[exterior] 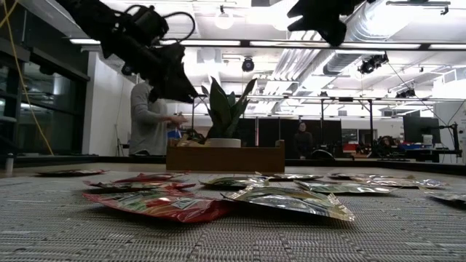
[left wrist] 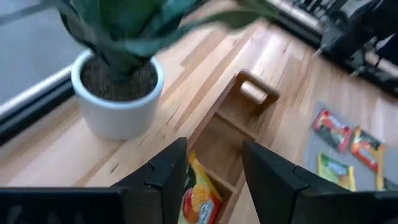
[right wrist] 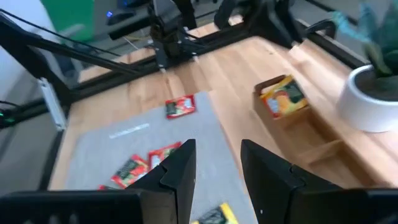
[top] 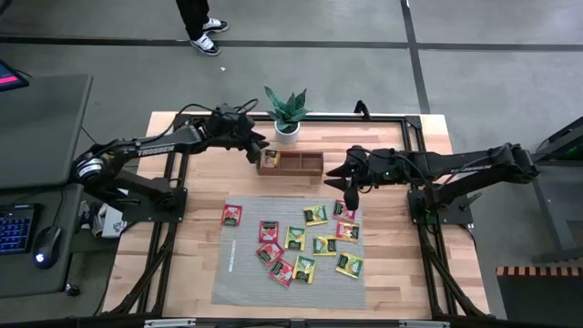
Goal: Pick & Place Tea
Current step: Put the red tea bag into the middle section of the wooden organizer
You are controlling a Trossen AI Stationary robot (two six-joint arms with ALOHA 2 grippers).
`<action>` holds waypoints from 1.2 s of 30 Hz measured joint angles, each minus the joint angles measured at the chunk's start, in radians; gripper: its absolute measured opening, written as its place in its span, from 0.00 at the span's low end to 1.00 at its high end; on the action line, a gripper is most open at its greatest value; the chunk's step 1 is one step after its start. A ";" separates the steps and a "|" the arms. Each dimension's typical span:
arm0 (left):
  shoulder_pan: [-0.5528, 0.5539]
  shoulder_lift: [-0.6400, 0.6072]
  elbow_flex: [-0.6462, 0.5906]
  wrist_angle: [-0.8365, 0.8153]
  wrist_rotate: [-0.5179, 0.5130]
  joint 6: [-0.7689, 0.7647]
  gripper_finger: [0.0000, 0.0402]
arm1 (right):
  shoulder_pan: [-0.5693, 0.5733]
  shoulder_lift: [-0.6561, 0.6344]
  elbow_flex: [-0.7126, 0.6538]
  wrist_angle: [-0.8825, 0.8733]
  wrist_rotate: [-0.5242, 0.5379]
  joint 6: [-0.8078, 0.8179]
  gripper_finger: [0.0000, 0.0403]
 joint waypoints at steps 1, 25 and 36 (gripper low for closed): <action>0.000 -0.012 0.000 -0.007 0.007 -0.011 0.37 | 0.000 0.000 -0.021 0.027 -0.010 0.011 0.31; -0.250 -0.211 -0.001 -0.318 -0.060 -0.120 0.31 | 0.001 0.023 -0.281 0.367 -0.079 0.115 0.31; -0.424 -0.331 -0.001 -0.485 -0.299 -0.218 0.31 | -0.001 0.366 0.030 0.332 -0.195 -0.044 0.31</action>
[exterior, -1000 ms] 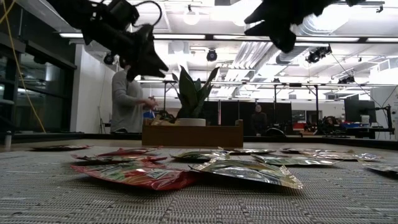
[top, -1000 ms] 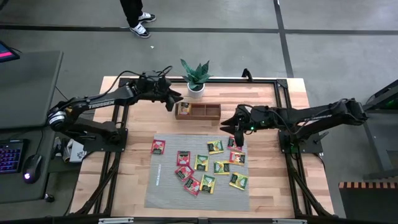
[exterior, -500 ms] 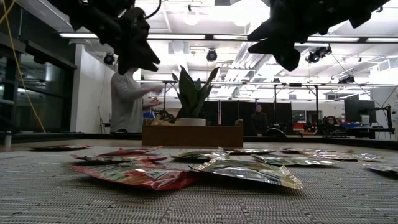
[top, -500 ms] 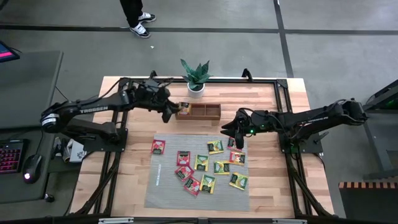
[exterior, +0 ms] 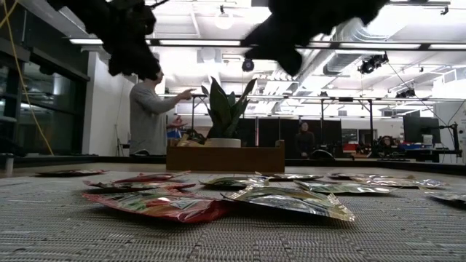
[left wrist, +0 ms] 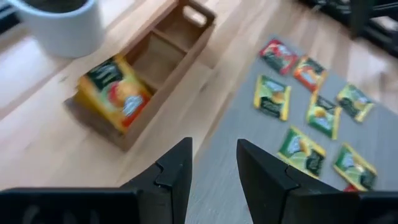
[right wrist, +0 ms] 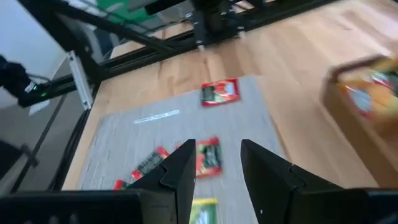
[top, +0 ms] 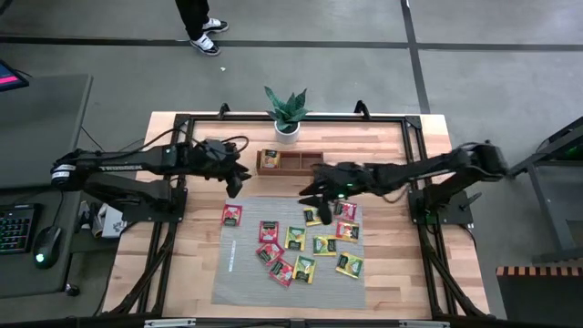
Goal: Pick & Place Tea
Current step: Put the red tea bag into the middle section of the wooden organizer
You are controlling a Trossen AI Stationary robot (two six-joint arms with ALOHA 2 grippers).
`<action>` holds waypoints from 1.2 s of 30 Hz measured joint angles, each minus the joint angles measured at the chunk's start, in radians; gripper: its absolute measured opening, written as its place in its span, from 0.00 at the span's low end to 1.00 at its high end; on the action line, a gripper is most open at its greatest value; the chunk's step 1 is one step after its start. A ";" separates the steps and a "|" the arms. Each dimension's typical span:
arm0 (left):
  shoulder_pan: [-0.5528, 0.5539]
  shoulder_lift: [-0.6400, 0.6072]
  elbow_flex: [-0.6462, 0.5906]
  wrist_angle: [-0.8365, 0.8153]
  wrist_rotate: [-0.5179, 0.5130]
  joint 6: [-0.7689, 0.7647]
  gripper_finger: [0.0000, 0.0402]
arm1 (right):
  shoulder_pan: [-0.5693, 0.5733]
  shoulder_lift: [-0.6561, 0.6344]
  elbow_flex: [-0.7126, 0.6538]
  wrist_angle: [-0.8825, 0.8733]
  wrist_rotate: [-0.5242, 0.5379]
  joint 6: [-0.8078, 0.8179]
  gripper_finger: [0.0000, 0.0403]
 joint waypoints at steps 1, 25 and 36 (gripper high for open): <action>-0.014 -0.015 0.000 -0.026 -0.029 -0.015 0.31 | -0.002 0.041 0.044 -0.012 -0.017 -0.014 0.31; -0.440 -0.560 -0.302 -0.256 -0.368 -0.522 0.31 | -0.069 0.589 0.667 -0.159 -0.206 -0.213 0.01; -0.460 -0.570 -0.304 -0.258 -0.390 -0.501 0.31 | -0.068 0.913 0.981 -0.206 -0.237 -0.118 0.00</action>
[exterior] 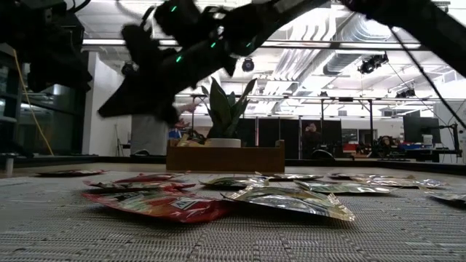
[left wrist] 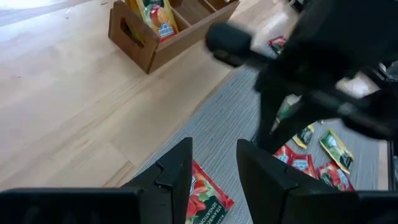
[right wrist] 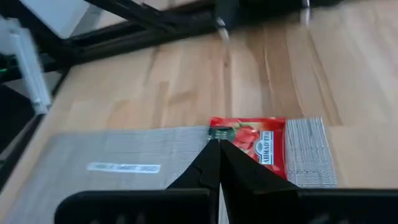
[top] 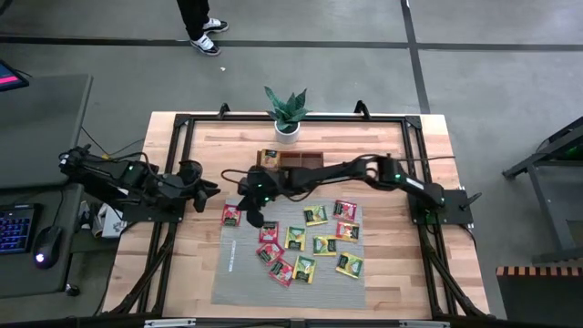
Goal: Pick & Place Tea
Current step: Put the red tea bag into the middle section of the wooden organizer
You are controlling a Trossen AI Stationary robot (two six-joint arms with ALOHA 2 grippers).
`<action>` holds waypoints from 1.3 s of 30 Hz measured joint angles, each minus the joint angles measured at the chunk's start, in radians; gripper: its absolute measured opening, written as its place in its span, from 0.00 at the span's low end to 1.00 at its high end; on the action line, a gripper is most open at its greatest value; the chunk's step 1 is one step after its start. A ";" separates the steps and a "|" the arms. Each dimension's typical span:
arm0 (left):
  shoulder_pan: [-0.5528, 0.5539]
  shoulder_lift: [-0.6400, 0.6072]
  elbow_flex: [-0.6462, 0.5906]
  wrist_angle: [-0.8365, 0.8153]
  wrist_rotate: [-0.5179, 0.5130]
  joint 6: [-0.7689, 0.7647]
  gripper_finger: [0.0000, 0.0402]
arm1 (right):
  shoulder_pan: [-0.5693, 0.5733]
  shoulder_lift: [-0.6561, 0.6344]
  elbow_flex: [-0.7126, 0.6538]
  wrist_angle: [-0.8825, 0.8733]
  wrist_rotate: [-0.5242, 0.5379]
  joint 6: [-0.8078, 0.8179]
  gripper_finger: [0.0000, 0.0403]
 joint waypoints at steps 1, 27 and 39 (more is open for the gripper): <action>0.000 0.000 0.000 -0.002 0.000 0.000 0.31 | -0.001 0.024 0.029 -0.022 0.000 0.004 0.00; 0.000 0.000 0.000 -0.018 0.003 0.000 0.31 | -0.015 0.157 0.117 -0.021 0.066 0.056 0.00; 0.000 0.000 0.000 -0.018 0.003 0.000 0.31 | -0.018 0.157 0.117 -0.019 0.083 0.022 0.00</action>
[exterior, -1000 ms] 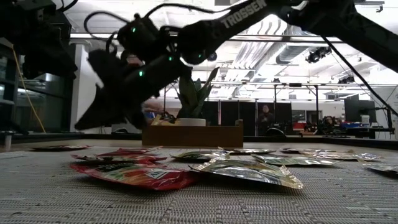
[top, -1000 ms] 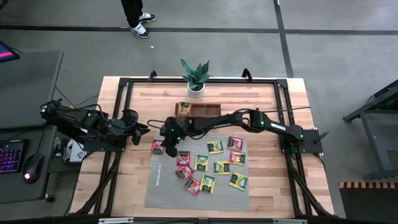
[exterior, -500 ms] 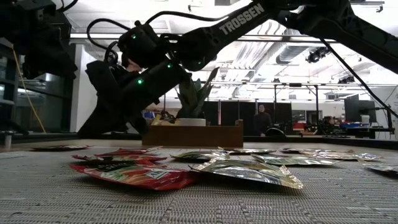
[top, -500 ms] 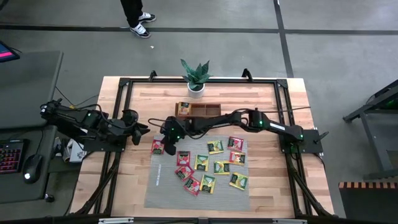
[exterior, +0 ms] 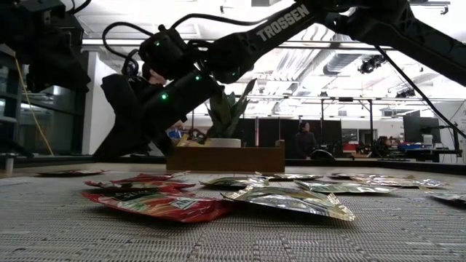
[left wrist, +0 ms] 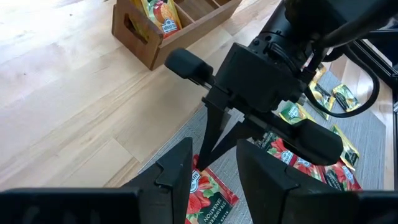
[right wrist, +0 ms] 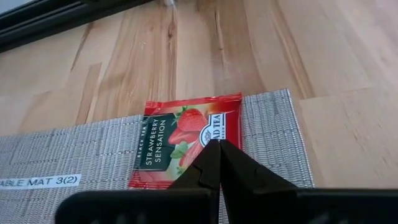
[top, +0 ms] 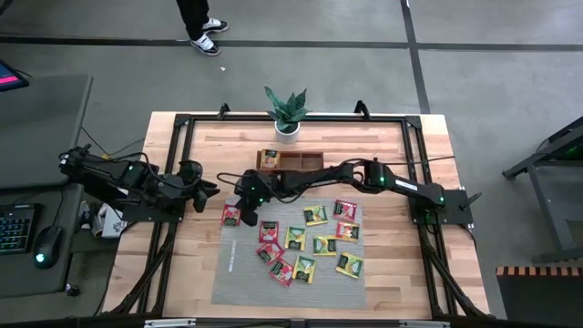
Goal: Pick & Place Tea
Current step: Put the red tea bag into the middle section of the wooden organizer
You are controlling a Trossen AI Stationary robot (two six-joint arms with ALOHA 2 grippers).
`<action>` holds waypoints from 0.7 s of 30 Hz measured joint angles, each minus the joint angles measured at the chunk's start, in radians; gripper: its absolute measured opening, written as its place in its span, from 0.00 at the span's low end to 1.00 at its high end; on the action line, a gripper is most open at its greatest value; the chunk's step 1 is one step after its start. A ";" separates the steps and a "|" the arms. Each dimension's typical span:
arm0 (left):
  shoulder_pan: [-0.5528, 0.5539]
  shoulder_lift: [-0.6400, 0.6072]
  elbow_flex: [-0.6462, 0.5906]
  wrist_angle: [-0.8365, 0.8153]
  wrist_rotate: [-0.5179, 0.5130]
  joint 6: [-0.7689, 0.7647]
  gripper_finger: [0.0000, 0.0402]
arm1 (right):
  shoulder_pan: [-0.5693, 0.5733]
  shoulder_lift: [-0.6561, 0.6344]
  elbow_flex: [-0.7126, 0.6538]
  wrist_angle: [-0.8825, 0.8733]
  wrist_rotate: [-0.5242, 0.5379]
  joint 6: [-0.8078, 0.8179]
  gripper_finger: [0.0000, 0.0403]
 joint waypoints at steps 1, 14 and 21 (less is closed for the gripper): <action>0.000 0.000 0.000 0.000 0.000 0.000 0.31 | 0.000 0.004 0.000 0.006 0.000 -0.002 0.00; 0.000 0.000 0.000 0.001 0.001 -0.004 0.31 | 0.002 0.043 0.003 0.003 -0.019 0.017 0.00; 0.000 0.001 0.000 -0.059 0.048 -0.054 0.31 | 0.001 0.050 0.006 -0.082 -0.020 0.087 0.00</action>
